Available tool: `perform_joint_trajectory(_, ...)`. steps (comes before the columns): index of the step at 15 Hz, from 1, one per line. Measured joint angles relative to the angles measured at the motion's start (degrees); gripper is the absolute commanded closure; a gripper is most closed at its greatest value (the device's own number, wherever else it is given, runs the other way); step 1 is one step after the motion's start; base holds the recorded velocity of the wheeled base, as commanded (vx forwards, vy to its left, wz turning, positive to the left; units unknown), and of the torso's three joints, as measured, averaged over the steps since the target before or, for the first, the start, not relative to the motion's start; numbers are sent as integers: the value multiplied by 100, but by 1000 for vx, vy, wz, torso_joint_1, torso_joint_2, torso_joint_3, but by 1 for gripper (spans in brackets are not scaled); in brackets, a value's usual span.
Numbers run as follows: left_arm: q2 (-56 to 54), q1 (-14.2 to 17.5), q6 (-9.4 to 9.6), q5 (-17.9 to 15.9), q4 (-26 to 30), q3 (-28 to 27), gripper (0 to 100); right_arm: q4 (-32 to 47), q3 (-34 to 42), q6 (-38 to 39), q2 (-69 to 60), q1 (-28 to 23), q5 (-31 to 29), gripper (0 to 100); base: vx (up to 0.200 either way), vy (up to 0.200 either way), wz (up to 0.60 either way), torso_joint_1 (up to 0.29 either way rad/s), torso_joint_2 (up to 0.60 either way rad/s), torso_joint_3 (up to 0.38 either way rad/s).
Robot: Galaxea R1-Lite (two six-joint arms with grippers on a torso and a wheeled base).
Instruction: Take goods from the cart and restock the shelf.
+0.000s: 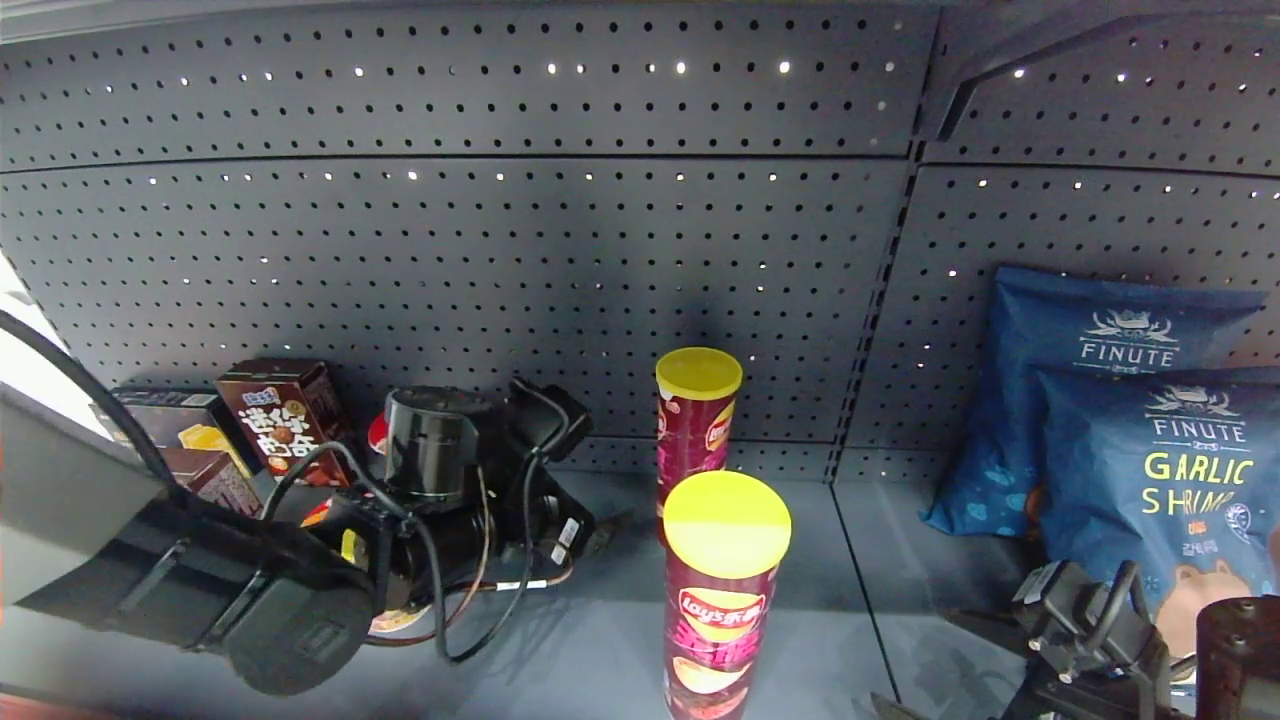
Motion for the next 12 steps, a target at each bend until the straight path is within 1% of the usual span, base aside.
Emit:
perform_joint_trajectory(2,-312,-2,24,0,2,302,0,1,-61,-2,174,160,-11,0,0,0,0,0,0,0)
perform_joint_trajectory(4,-518,-11,30,9,5,421,0,0,-200,-5,391,261,-24,0,0,0,0,0,0,0)
perform_joint_trajectory(9,-767,11,6,26,2,475,0,-10,-883,-2,1051,400,-51,0,0,0,0,0,0,0)
perform_joint_trajectory(12,-808,20,-5,37,2,485,0,-13,-1035,-5,1263,562,-57,0,0,0,0,0,0,0)
